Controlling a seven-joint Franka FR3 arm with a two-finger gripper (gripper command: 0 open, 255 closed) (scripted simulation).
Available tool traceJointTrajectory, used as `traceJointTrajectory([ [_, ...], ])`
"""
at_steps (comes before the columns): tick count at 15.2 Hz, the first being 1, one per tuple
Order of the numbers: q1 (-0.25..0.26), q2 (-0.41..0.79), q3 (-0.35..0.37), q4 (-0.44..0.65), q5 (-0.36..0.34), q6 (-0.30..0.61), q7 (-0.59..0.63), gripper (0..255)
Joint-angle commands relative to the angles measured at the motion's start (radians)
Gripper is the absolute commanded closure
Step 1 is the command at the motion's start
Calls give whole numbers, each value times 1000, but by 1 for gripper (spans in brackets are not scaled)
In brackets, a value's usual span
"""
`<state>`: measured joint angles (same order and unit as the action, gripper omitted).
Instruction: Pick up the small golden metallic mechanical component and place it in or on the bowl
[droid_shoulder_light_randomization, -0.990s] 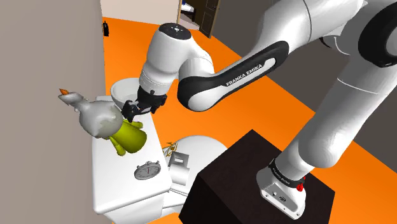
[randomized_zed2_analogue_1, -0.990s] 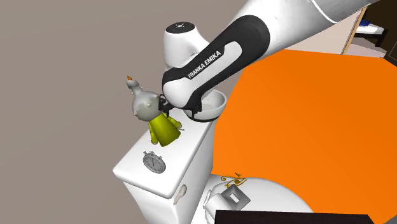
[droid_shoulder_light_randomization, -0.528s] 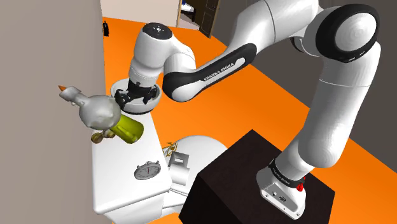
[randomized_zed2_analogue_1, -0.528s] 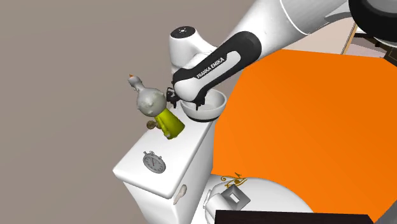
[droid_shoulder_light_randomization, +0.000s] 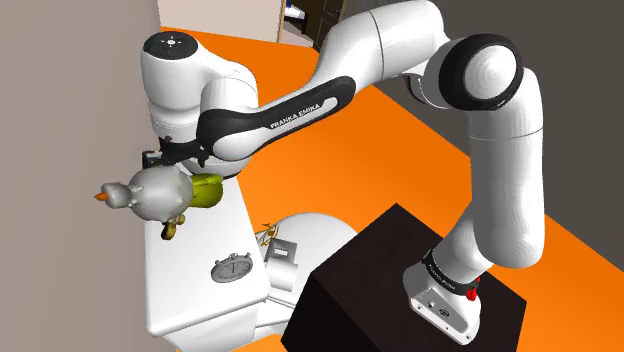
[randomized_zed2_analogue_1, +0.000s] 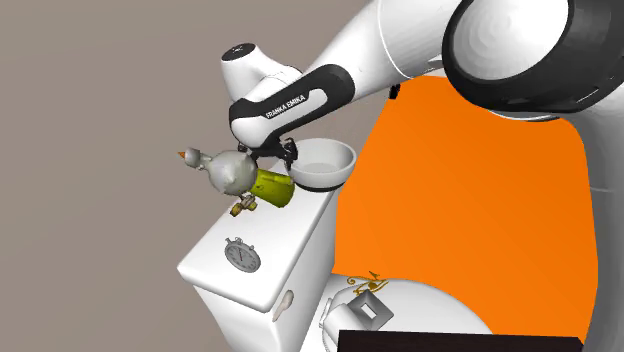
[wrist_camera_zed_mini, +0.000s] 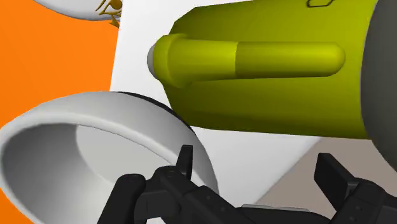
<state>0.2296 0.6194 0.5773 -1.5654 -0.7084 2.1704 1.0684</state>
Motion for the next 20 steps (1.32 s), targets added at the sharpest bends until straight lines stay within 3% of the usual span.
traceJointTrajectory([
  [1,103,92,4,137,-16,-116,-31,0],
  [3,181,183,-12,285,-28,-212,-66,0],
  [11,170,239,-23,280,-64,-158,-51,0],
  [18,161,244,-8,281,-76,-163,-47,0],
  [19,168,253,-9,297,-77,-169,-49,255],
  [20,174,261,-10,315,-76,-178,-54,255],
])
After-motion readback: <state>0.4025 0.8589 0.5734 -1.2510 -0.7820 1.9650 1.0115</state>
